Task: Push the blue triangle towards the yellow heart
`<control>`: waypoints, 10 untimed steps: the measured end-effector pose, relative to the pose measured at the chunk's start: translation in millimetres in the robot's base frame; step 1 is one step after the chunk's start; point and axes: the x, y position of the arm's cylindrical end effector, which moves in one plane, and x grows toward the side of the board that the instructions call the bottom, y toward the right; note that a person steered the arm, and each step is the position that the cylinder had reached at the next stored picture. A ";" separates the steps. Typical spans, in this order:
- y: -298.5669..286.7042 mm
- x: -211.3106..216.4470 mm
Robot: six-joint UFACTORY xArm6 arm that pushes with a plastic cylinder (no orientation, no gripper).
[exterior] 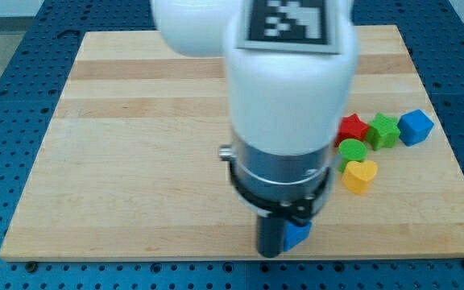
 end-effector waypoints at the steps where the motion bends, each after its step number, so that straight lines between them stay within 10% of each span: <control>1: 35.9 -0.3; 10: 43.6 -27.2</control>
